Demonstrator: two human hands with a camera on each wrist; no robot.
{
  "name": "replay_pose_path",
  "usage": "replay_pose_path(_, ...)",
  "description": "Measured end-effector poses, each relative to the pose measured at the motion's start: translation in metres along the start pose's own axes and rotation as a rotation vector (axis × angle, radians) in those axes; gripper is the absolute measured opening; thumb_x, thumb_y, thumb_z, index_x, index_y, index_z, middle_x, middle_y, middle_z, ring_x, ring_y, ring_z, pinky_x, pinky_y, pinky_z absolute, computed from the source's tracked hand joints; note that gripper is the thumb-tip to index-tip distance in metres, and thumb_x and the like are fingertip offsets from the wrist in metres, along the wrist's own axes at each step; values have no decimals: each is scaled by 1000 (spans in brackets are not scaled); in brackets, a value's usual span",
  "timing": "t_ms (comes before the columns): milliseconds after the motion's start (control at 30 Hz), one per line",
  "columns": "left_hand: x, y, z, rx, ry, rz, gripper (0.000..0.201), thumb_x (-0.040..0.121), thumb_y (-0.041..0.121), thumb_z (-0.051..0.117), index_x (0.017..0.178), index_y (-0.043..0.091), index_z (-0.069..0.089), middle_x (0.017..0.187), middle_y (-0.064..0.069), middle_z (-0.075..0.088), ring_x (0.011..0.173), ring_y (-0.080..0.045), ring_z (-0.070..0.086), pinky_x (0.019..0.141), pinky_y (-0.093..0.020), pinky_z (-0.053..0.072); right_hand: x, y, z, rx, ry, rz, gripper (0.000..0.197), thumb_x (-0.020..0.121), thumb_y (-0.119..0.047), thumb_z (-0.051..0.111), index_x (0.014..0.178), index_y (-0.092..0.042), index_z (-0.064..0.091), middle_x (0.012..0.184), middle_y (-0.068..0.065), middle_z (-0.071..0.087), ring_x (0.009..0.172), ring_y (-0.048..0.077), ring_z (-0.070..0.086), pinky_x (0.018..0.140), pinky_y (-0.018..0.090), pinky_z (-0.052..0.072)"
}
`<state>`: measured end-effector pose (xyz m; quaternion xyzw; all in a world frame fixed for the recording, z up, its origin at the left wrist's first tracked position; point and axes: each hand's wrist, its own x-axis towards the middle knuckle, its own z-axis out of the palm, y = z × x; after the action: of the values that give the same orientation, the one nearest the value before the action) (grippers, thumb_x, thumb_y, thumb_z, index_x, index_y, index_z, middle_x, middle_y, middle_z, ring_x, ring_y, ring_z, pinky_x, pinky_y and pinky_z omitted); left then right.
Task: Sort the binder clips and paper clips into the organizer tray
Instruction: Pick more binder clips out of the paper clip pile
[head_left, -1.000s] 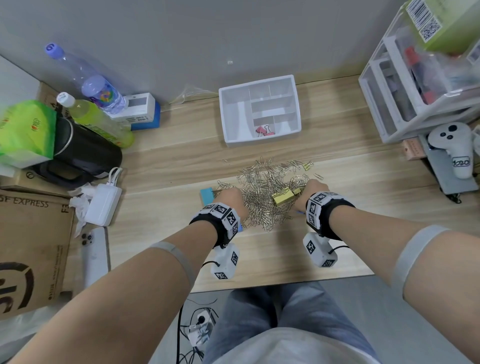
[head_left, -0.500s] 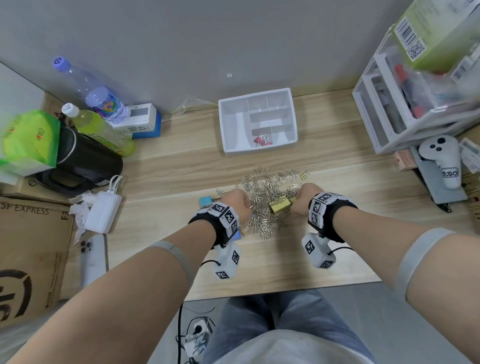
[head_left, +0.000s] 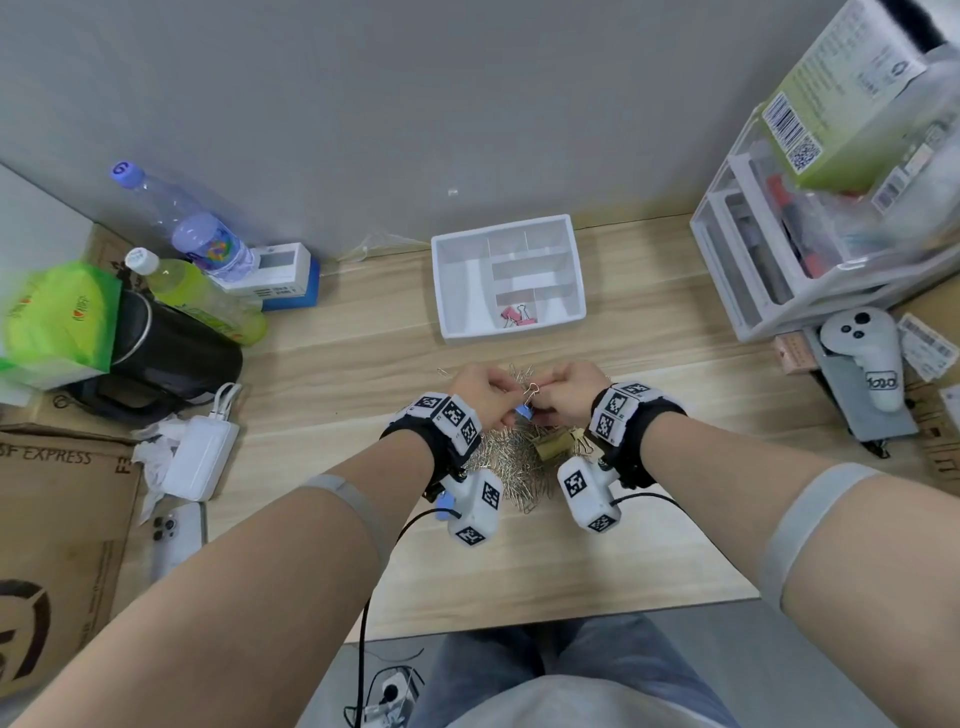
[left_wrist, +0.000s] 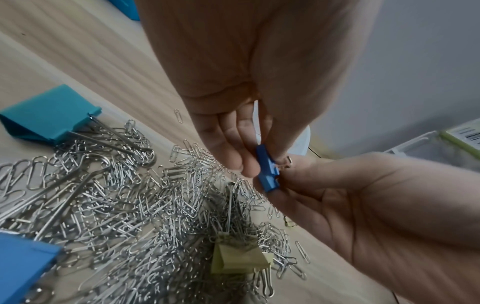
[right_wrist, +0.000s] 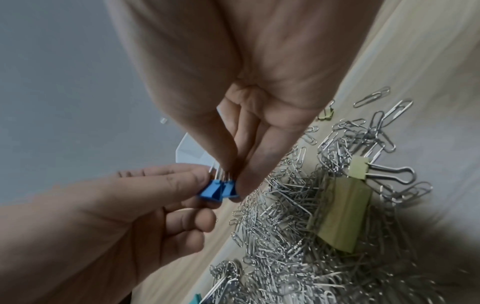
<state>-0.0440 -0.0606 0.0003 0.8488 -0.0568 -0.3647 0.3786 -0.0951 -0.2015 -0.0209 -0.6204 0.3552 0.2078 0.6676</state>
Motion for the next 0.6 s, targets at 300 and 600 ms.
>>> replay_pose_path(300, 23, 6, -6, -98, 22, -36, 11, 85, 15, 74, 90, 9, 65, 73, -14, 74, 69, -24, 75, 70, -40, 63, 9, -20, -9, 53, -35, -23, 11, 81, 8, 71, 86, -2, 70, 84, 18, 71, 70, 23, 71, 62, 26, 61)
replay_pose_path(600, 49, 11, -27, 293, -24, -52, 42, 89, 55, 55, 84, 15, 67, 73, -5, 75, 67, -18, 74, 68, -34, 61, 58, -61, -32, -309, 376, -89, 16, 80, -12, 72, 95, -16, 76, 96, 1, 71, 86, 17, 65, 73, 20, 49)
